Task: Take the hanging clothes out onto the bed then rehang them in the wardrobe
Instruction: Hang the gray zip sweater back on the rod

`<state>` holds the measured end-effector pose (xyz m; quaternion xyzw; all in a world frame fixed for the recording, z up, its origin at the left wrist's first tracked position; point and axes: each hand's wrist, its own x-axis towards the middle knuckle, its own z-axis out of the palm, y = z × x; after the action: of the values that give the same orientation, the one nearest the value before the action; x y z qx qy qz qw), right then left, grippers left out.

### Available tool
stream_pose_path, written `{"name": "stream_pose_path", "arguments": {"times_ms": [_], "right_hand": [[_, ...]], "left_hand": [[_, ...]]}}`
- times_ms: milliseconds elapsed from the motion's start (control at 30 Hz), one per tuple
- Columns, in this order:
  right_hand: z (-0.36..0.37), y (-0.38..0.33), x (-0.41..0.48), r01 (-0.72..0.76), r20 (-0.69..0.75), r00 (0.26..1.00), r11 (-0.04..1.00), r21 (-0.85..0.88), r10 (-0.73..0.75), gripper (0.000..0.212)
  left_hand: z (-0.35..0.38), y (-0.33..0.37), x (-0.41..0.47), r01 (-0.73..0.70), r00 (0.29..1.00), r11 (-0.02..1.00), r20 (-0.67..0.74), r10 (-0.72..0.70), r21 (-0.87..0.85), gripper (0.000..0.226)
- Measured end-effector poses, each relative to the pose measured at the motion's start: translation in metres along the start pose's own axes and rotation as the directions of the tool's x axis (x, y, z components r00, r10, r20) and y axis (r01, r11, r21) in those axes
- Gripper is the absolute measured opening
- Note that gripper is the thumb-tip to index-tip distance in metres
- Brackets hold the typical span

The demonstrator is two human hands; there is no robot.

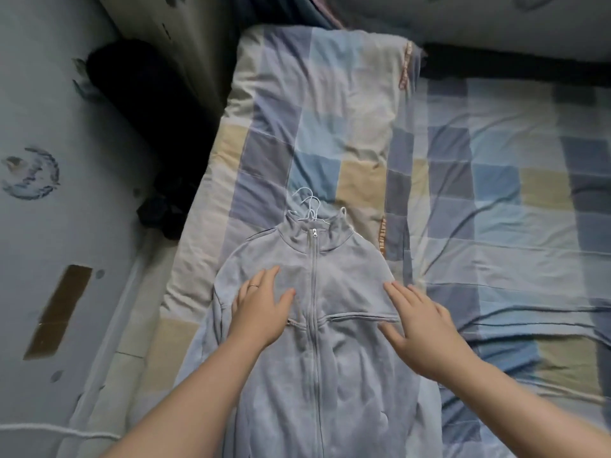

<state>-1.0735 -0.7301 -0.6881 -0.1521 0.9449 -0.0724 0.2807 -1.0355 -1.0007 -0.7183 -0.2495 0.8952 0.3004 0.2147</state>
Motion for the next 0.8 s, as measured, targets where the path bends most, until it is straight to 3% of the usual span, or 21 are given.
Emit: {"name": "stream_pose_path", "arguments": {"times_ms": [200,467,567,800], "right_hand": [[0.075,0.016,0.125,-0.019,0.023,1.000,0.997,-0.077,0.021,0.072],[0.116,0.019,0.276,-0.070,-0.046,0.996,0.998,0.004,0.070,0.072],[0.118,0.019,0.301,-0.117,-0.042,0.992,0.993,0.030,0.119,0.068],[0.089,0.021,0.283,-0.140,-0.092,0.982,0.966,0.217,0.163,0.060]], "left_hand": [[0.060,-0.049,0.140,-0.023,1.000,1.000,0.014,0.023,0.002,0.060],[0.074,-0.082,0.241,-0.095,0.980,0.964,-0.148,0.134,0.247,0.061],[0.076,-0.084,0.251,-0.117,0.961,0.972,-0.224,0.163,0.202,0.050],[0.056,-0.067,0.222,-0.210,0.928,0.973,-0.332,0.169,-0.092,0.028]]}}
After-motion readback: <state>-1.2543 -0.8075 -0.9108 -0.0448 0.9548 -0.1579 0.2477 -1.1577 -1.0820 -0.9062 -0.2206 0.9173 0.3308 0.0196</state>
